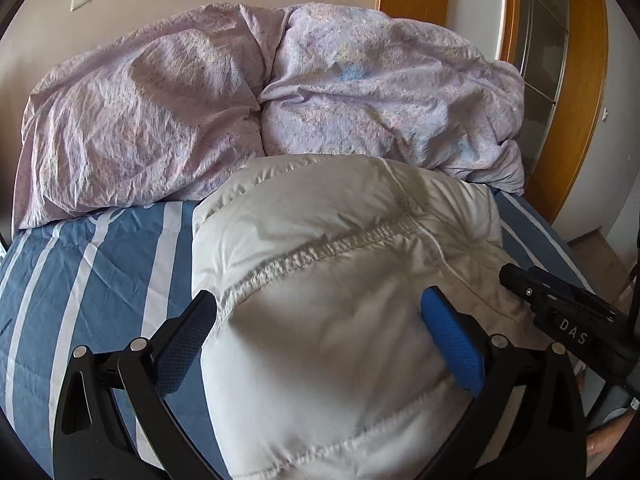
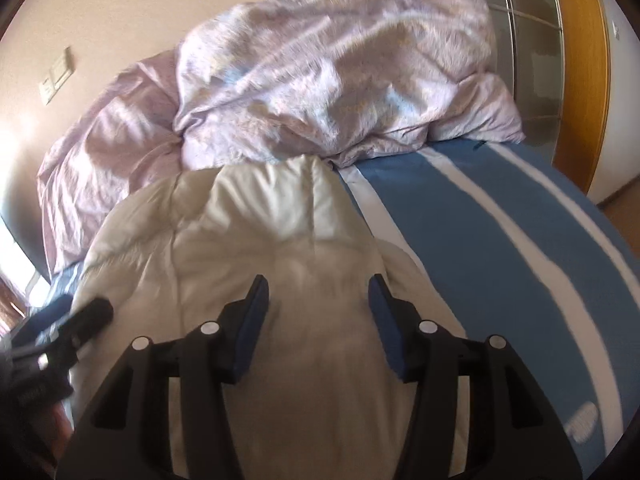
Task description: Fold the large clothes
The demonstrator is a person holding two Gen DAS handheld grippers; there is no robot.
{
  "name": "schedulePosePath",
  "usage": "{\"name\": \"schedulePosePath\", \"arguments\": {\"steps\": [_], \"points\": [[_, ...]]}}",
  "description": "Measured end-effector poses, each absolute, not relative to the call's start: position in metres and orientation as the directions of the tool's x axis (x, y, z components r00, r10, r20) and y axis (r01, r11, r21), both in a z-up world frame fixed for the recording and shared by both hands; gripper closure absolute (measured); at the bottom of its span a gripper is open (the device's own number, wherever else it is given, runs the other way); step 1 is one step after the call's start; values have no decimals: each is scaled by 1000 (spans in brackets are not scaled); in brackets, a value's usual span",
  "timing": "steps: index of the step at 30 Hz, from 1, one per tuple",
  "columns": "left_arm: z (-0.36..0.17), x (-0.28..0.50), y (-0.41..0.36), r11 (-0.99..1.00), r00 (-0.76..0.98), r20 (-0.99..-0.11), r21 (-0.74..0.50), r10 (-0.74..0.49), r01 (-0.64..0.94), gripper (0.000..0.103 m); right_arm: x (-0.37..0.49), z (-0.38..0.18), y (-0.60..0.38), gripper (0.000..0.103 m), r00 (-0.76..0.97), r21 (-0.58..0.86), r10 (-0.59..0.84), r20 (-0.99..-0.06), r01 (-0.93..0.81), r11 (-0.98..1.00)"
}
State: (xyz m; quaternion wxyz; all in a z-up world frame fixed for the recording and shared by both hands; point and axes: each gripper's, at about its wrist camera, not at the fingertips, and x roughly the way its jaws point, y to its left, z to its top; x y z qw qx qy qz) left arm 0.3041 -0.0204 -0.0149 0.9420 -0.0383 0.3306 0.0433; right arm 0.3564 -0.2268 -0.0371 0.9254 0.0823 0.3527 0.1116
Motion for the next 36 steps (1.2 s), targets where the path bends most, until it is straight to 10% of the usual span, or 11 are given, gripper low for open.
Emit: {"name": "schedulePosePath", "arguments": {"steps": [20, 24, 36], "points": [[-43, 308, -37, 990, 802, -584, 12, 123, -143, 1, 350, -65, -217, 44, 731, 122, 192, -655, -148, 981], [-24, 291, -18, 989, 791, -611, -107, 17, -104, 1, 351, -47, -240, 19, 649, 247, 289, -704, -158, 956], [-5, 260, 29, 994, 728, -682, -106, -68, -7, 1, 367, -32, -311, 3, 446, 581, 550, -706, -79, 810]]}}
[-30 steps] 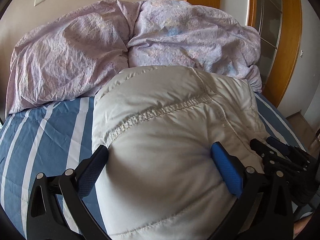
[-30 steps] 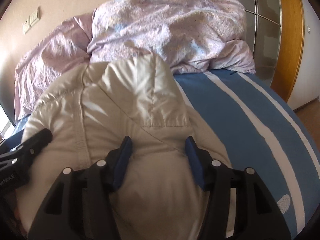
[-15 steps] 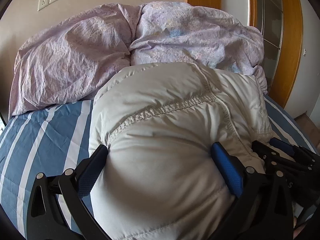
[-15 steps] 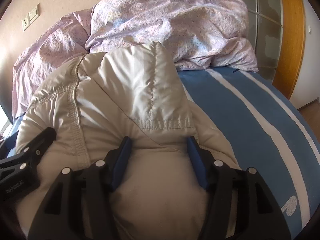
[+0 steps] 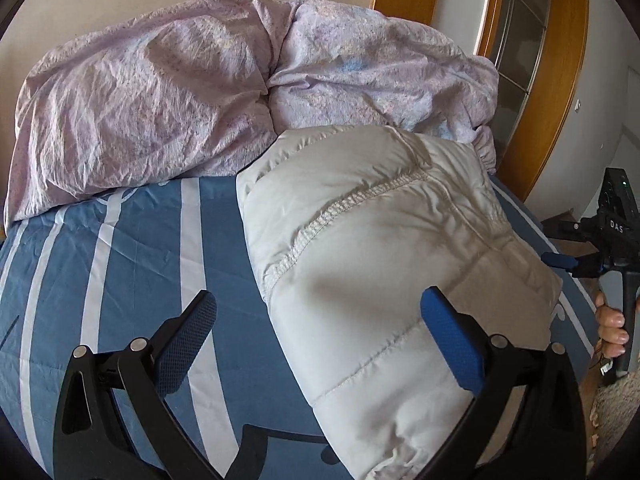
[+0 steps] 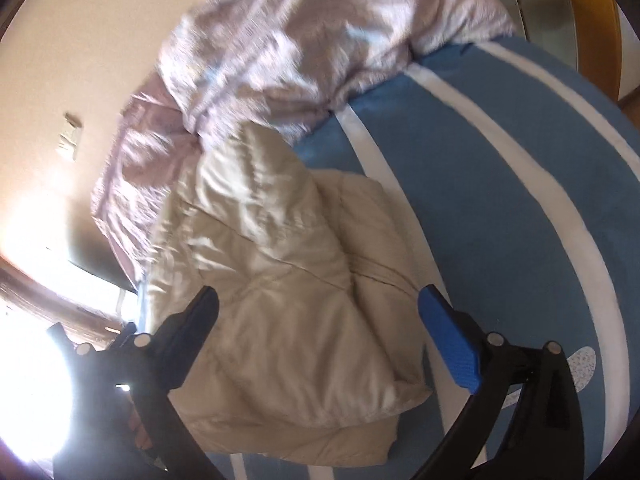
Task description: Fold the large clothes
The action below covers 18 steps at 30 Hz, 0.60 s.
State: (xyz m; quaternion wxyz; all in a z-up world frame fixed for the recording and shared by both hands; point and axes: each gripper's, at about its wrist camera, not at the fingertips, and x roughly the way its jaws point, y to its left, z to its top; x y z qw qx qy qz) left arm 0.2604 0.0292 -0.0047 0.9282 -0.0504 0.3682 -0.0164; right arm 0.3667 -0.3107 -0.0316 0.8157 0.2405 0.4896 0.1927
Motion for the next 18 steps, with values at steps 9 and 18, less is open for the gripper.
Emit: {"name": "schedulePosePath", "arguments": {"steps": [9, 18], "points": [[-16, 266, 32, 983, 697, -707, -181, -123, -10, 1, 391, -74, -312, 3, 313, 656, 625, -715, -9, 754], [-20, 273, 27, 978, 692, -704, -209, -156, 7, 1, 406, -101, -306, 2, 196, 753, 739, -645, -7, 658]]}}
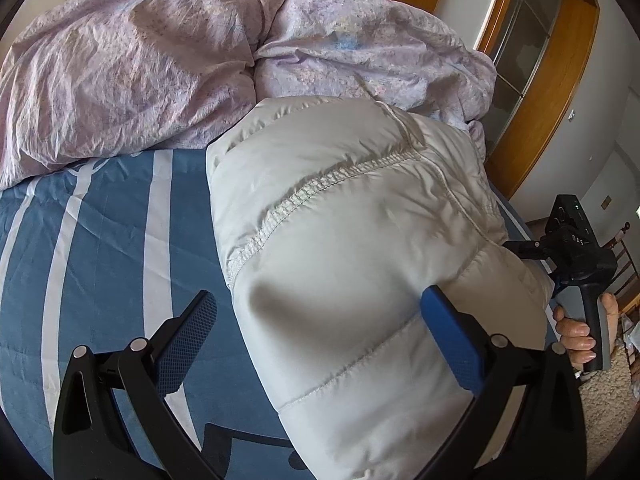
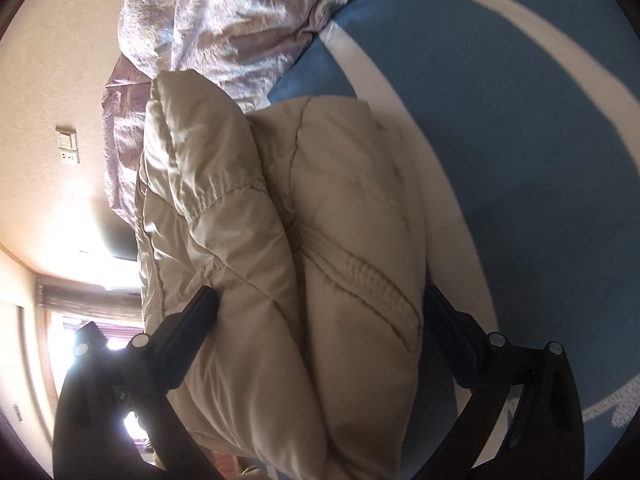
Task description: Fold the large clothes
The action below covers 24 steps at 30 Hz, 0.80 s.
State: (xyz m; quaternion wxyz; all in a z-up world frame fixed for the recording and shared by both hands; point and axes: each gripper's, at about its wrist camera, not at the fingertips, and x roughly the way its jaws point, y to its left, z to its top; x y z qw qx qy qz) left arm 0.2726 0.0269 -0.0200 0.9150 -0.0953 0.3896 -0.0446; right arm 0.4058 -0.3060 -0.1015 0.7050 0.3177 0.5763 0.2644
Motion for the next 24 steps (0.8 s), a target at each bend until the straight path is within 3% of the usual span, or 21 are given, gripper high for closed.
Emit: {"name": "schedulePosePath", "arguments": {"steps": [5, 11, 18, 24], "points": [[-22, 277, 26, 972, 690, -700, -234, -187, 25, 1, 412, -106, -299, 2, 159, 766, 760, -630, -32, 642], [-39, 287, 42, 910, 656, -675, -411, -336, 43, 1, 422, -106, -287, 2, 73, 764, 770, -633, -100, 638], [-46, 292, 49, 879, 646, -650, -473, -399, 68, 1, 434, -105, -263, 2, -8, 744, 758, -652, -196, 639], [-51, 293, 54, 854, 667, -615, -517, -421, 62, 1, 430, -106, -255, 2, 2, 780, 805, -593, -246, 575]]}}
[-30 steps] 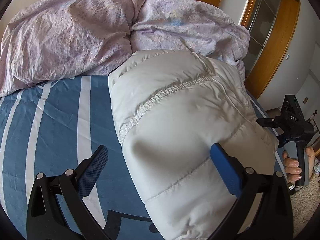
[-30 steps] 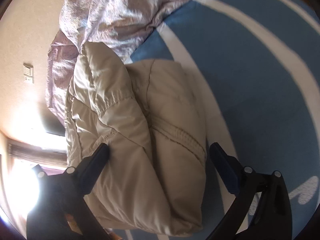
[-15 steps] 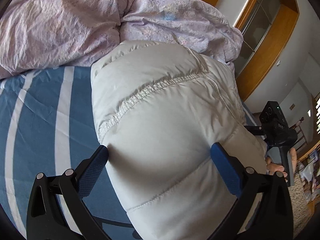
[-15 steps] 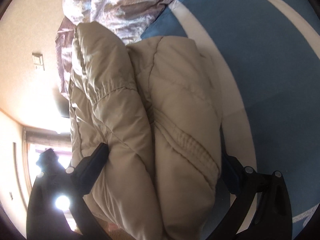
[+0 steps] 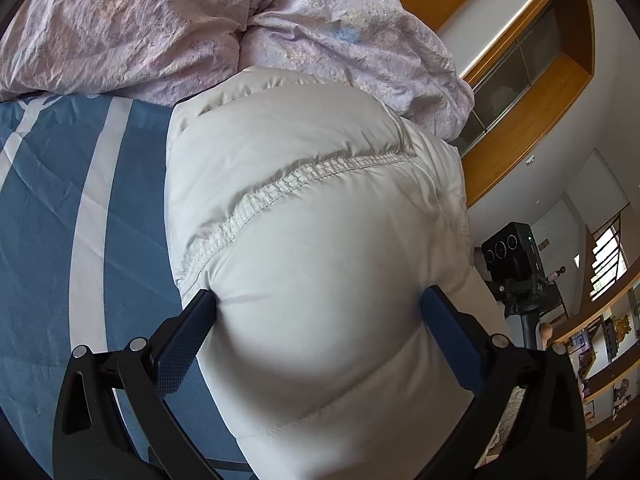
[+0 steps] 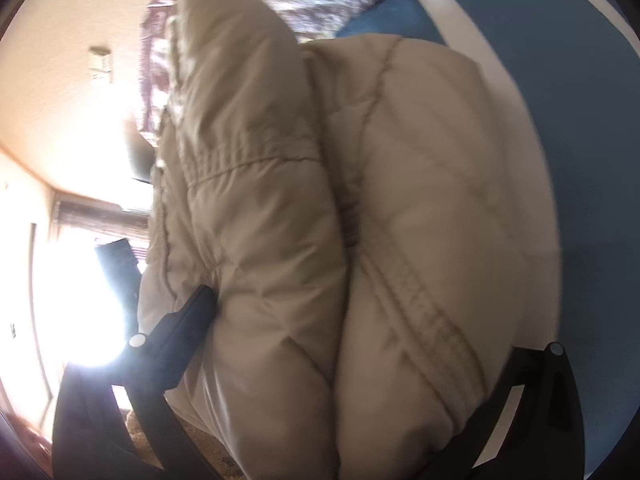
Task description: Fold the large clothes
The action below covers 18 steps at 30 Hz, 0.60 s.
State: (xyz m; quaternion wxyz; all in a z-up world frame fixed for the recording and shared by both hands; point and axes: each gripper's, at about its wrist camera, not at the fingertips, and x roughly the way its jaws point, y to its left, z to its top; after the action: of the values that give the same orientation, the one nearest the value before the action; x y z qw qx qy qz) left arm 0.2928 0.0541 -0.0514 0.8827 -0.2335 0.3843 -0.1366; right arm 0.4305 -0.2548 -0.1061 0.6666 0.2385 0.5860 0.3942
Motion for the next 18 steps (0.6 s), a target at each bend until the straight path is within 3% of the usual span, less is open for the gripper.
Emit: {"name": "schedulePosePath", "arguments": {"steps": [3, 8, 10, 15, 18], "points": [[-47, 289, 55, 852, 684, -597, -519, -420, 70, 5, 422, -104, -248, 6, 19, 790, 835, -549, -315, 526], [-29, 276, 55, 867, 728, -552, -484, -407, 119, 22, 419, -97, -251, 33, 45, 797, 860, -508, -355, 489], [-23, 275, 58, 877, 744, -543, -464, -390, 121, 26, 413, -94, -251, 38, 48, 794, 865, -500, -374, 479], [-10, 269, 76, 908, 793, -523, -409, -312, 88, 37, 421, -90, -219, 40, 58, 772, 858, -510, -410, 486], [-6, 263, 97, 921, 817, -517, -386, -254, 42, 38, 424, -84, -194, 40, 54, 752, 853, -519, -445, 486]]}}
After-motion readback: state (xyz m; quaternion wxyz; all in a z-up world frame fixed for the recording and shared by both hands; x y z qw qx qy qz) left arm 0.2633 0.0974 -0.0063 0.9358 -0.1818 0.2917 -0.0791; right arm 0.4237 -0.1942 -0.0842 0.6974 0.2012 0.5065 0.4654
